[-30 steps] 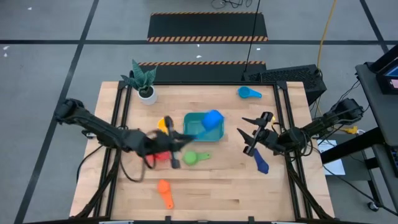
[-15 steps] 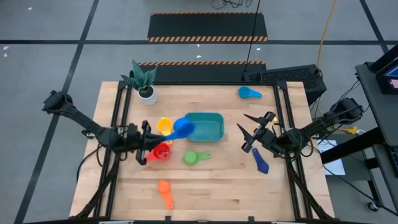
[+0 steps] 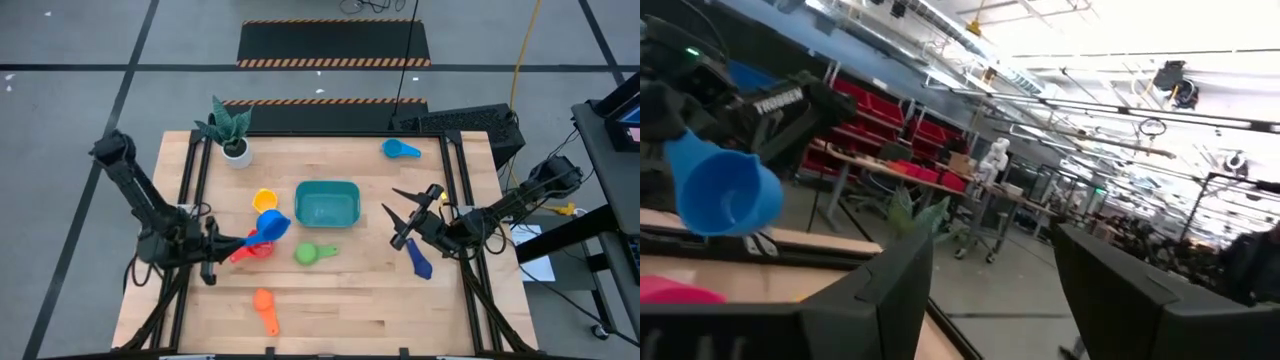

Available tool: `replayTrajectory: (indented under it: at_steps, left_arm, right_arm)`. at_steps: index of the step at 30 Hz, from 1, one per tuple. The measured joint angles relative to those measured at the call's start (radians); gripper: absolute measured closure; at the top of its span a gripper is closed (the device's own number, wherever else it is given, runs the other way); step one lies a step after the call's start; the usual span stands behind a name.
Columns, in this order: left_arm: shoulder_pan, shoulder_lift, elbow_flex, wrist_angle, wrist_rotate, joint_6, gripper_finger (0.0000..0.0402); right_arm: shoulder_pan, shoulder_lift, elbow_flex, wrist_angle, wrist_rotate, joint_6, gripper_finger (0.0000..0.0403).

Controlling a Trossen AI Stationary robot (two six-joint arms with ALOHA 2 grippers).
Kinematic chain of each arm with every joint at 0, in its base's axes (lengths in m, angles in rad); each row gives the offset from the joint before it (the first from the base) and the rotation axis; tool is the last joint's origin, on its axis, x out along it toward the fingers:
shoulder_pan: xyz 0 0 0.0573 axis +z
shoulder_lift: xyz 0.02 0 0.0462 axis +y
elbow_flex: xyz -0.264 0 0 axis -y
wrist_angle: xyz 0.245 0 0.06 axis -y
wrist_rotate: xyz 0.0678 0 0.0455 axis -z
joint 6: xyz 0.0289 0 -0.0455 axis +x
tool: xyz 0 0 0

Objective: Nest measuring cups in basket
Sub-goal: Stack the blue measuring cup onto the red measuring cup

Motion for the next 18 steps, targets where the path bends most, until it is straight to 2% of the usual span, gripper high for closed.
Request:
replayTrajectory:
  at_steps: [2,5,11,18]
  left_arm:
    - [-0.045,0.000,0.000,-0.079,-0.079,-0.085,0.0396]
    - [-0.075,0.005,0.000,-0.203,-0.134,-0.232,0.0396]
    - [-0.078,0.090,0.000,-0.322,-0.143,-0.470,0.0394]
    - [-0.091,0.252,0.000,-0.334,-0.156,-0.679,0.0393]
  right_arm:
    - [0.004,0.000,0.000,0.001,0.010,-0.002,0.0199]
    - [0.005,0.000,0.000,0.000,0.009,0.002,0.0199]
    - [0.005,0.000,0.000,0.001,0.009,0.009,0.0200]
    - [0.005,0.000,0.000,0.001,0.009,0.009,0.0200]
